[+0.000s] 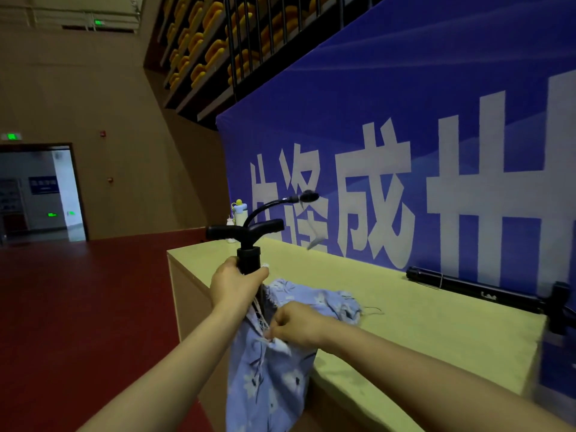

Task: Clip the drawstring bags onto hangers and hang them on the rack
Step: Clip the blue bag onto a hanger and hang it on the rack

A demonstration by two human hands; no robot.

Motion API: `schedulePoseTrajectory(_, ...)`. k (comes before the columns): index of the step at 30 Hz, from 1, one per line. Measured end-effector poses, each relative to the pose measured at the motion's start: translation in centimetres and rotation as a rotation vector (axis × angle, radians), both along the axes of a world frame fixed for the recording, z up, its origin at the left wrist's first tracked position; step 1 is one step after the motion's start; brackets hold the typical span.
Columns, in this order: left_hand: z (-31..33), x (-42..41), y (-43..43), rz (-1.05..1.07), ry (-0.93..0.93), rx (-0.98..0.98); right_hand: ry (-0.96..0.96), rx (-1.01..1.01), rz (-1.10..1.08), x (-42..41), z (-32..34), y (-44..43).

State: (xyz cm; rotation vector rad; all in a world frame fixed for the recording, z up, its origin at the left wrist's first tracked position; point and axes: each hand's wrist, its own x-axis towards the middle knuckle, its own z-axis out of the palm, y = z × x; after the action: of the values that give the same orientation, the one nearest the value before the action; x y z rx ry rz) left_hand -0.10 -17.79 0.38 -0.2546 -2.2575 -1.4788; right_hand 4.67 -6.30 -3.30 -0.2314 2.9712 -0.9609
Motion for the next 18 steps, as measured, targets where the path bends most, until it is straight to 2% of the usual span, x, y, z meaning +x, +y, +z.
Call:
schedulePoseTrajectory(3,-0.1,-0.3,-0.6,-0.057,-0.078,0.055,0.046,-0.051,-0.060,0.1,-0.4,-0.2)
schedulePoseTrajectory(7,-0.3,-1.0,-1.5,-0.192,-0.160,0.106,0.294,-0.300,-0.292,-0.1,-0.4,0.9)
schedulePoseTrajectory(12,-0.2,-0.4,-1.9,-0.325,-0.181,0.198,0.541,-0.382,-0.337,0.2,-0.5,0.8)
schedulePoseTrajectory(15,0.0,-0.3,-2.3,-0.324,-0.161,0.176,0.555,-0.408,-0.300,0.0,0.0,1.1)
schedulePoseTrajectory(18,0.2,-0.6,-2.7,-0.258,-0.150,0.163,0.429,-0.620,-0.249,0.1,0.9,0.4)
